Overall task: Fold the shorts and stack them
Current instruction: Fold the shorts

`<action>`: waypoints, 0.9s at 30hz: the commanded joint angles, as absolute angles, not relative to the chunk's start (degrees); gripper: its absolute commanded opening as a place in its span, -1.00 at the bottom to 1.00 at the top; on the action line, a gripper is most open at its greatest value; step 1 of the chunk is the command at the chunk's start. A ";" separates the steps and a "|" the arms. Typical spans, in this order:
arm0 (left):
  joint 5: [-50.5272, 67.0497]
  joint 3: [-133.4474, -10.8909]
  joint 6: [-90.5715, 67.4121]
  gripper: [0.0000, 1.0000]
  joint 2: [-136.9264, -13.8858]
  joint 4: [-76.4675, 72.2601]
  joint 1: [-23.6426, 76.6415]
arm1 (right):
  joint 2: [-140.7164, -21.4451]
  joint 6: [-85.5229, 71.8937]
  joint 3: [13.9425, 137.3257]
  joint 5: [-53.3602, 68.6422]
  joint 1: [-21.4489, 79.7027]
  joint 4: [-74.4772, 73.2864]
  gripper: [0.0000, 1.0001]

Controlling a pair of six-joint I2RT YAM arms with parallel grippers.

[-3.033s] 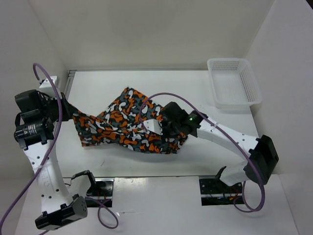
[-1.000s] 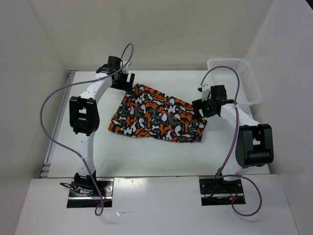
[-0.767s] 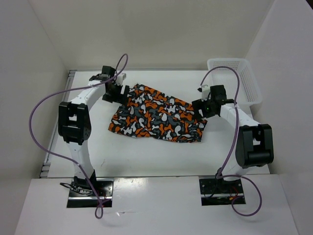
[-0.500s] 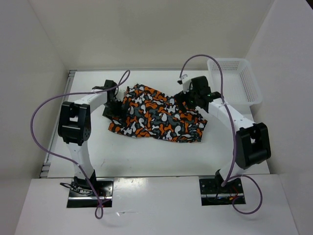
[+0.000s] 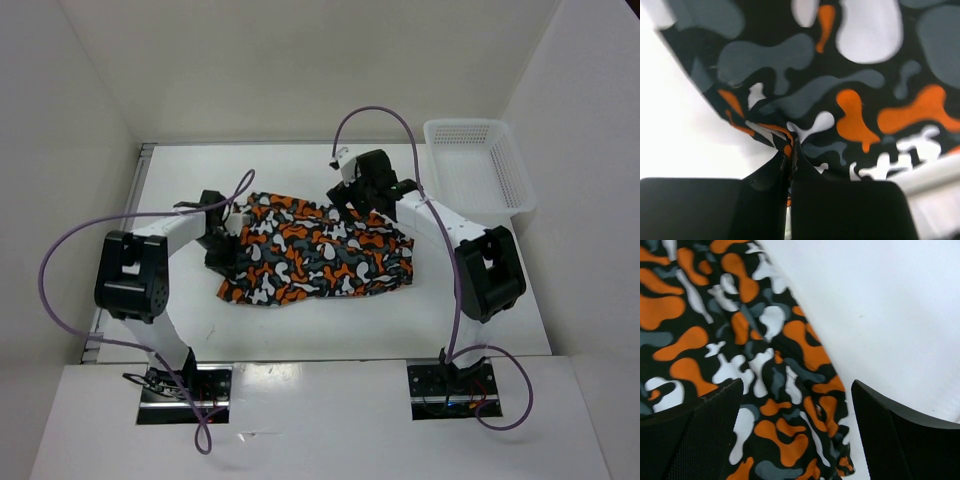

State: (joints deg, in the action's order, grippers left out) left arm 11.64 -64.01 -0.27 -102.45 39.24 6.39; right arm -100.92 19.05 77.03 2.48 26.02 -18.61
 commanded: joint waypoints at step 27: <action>16.52 -96.86 0.00 0.52 -122.69 34.89 -2.90 | -96.95 27.07 67.86 -2.20 20.04 -20.21 0.70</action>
State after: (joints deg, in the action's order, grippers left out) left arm 14.96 -94.63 -0.23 -122.17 34.13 -3.16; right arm -100.64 25.58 69.10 -1.83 19.57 -19.40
